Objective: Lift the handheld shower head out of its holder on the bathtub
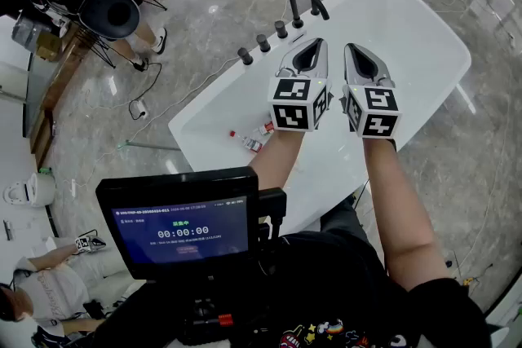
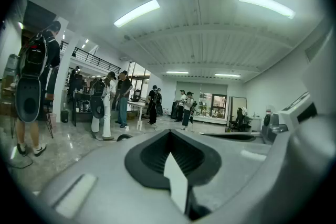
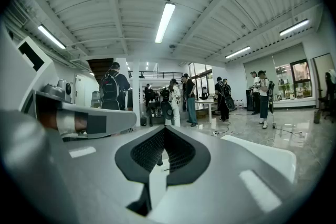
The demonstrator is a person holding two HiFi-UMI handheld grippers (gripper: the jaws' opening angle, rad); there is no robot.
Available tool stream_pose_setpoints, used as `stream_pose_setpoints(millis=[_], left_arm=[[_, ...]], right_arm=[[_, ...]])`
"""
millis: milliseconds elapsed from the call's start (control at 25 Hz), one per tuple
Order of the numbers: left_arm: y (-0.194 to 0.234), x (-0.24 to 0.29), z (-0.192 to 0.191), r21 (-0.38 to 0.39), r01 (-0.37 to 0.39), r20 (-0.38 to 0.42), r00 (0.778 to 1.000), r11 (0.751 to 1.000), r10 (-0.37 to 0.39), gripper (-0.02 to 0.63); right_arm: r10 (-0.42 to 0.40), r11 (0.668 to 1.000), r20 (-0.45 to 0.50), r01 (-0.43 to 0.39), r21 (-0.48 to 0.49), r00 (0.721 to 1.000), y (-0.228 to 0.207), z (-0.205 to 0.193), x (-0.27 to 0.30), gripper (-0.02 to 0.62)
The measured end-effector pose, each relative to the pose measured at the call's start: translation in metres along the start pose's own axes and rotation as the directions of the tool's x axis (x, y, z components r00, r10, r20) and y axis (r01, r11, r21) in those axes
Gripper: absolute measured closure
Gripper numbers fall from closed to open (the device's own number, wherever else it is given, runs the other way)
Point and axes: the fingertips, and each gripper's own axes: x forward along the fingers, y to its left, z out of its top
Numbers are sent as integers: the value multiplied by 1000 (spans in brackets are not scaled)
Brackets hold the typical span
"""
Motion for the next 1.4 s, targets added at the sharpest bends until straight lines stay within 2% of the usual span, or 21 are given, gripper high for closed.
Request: stream_pose_setpoints(millis=[200,560,760,1080,1240,1400], left_arm=[[-1,-4,10,-6,-2,4,1000,1000,2,606],[-3,3,10,-10,9,10,1000,1000,-9,606],[3,17,-1,-12,14,2,1000,1000,-14,606],[20,82,-21,-41,-20,-6,1000,999,20,606],[37,137,-47,-56,-67,-8,998,996,66,606],[75,188,-79,-69,-133,21,991,989,135,606]], right_arm=[[8,1000,-16,-8,-8,1000,1,1,-2,572],[7,1000,13,-6,-14,1000,-3,4,0,571],[11,1000,5,-11,-13,1000,-12,-12,14,571],[65,997,-35,-66,-29,997,-53,-37,68,569],[110,993,-61,-112,-24,992,-92,-67,117,569],[179,982,-83,-183,-45,980,-123,-112,186,569]])
